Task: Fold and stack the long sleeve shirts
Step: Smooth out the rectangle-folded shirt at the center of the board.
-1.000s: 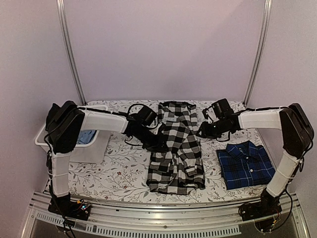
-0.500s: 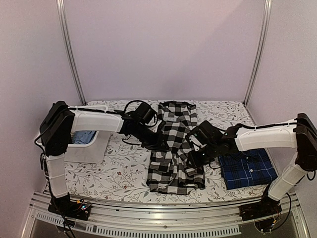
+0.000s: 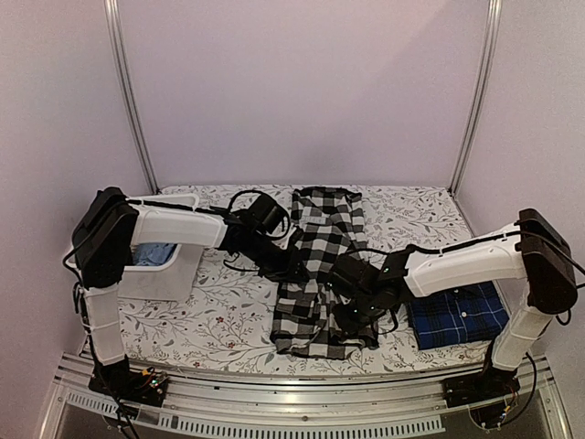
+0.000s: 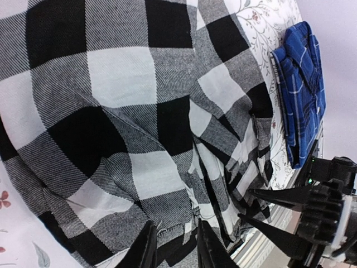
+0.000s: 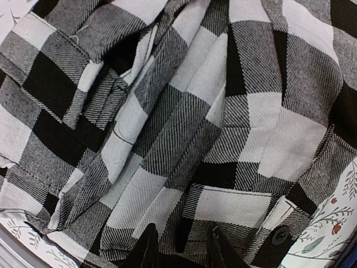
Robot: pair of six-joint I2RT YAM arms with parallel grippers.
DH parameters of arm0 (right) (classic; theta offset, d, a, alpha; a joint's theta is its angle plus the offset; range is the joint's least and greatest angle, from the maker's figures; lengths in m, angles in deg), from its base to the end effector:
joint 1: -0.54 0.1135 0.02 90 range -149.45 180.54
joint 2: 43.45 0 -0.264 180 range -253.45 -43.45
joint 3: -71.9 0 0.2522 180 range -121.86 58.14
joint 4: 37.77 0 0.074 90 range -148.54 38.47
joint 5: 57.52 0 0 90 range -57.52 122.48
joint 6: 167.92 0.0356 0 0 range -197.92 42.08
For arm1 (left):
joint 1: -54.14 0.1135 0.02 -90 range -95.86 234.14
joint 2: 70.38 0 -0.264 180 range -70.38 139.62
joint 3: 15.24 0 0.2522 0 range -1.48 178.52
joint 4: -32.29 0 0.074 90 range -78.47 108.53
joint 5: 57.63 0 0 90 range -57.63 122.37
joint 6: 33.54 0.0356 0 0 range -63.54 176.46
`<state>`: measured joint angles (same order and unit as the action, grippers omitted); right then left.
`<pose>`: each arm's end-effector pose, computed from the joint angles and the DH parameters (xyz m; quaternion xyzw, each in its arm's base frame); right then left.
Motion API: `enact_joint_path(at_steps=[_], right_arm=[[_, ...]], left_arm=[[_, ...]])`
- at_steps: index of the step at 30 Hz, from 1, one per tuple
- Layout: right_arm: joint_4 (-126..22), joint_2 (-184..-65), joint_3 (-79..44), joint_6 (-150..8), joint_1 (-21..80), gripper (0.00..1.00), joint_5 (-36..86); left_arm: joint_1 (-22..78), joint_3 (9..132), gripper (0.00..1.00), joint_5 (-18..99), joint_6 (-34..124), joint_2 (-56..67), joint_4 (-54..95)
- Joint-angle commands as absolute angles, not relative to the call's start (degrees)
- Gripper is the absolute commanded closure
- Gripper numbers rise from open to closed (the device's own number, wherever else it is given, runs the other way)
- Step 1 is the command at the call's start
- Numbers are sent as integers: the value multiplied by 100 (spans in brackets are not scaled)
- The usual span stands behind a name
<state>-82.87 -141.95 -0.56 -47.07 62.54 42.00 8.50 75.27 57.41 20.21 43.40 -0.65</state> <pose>0.1558 0.2806 0.1606 -0.2509 0.9506 0.0619 0.1719 0.2809 -0.3088 0.1671 0.1392 0.9258 -0.3426 0.0784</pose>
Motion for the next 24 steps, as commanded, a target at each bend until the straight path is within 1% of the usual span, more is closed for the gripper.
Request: enact_joint_path(at_steps=[1,7,9,13,19,24], right_arm=[[-8772,-14523,-393,-4546,6422,71,4826],[-9061,-14667,-585,-4452,6495,71,5152],[-9103,-14696,-610,-4444,6504,73,5188],[-9094,-14692,-676,-4443,6506,82,5173],[-9087,-14649,-848,-4575,6513,100,4990],[-9070,-14505,-992,-4679,6523,100,4781]], left_arm=[[797,7466,75,5735,2035,4125,-20],[805,7456,75,5745,2056,4135,-17],[809,7447,75,5758,2062,4144,-11],[817,7446,75,5778,2076,4152,3],[818,7431,75,5800,2078,4139,7],[818,7374,75,5818,2083,4098,25]])
